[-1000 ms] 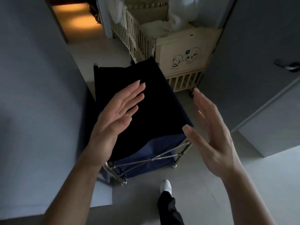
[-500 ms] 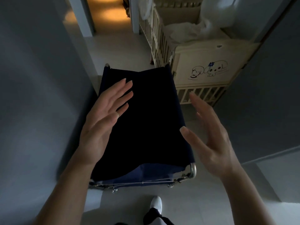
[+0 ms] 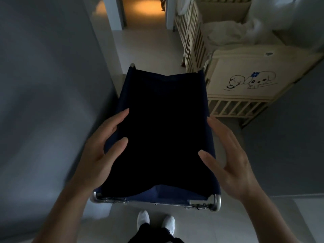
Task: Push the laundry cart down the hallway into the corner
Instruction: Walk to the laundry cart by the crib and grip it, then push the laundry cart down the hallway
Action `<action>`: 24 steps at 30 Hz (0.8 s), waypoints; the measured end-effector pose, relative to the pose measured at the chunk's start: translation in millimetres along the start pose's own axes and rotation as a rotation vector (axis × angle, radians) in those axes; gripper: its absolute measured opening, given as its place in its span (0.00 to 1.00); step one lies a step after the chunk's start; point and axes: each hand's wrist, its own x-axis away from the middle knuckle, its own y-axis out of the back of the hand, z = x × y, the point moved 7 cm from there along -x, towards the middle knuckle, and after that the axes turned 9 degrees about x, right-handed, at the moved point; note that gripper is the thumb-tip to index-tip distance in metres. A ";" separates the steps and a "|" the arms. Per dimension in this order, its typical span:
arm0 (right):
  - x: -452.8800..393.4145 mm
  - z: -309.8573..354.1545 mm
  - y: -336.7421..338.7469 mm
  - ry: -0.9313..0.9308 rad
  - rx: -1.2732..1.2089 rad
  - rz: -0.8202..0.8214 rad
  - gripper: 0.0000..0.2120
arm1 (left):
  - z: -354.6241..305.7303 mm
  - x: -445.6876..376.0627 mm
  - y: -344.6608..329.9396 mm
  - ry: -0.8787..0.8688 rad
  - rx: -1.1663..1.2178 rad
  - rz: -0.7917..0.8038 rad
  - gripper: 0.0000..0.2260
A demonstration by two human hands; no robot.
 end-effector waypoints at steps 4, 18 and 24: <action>20.8 -54.6 -32.5 -0.078 0.369 0.010 0.31 | 61.5 15.8 16.9 0.038 -0.476 0.031 0.26; 136.8 -187.4 -149.5 -0.366 0.736 0.329 0.36 | 236.9 85.9 36.0 0.238 -0.861 0.229 0.29; 144.9 -196.1 -151.1 -0.388 0.764 0.340 0.36 | 257.7 97.4 34.4 0.244 -0.886 0.278 0.28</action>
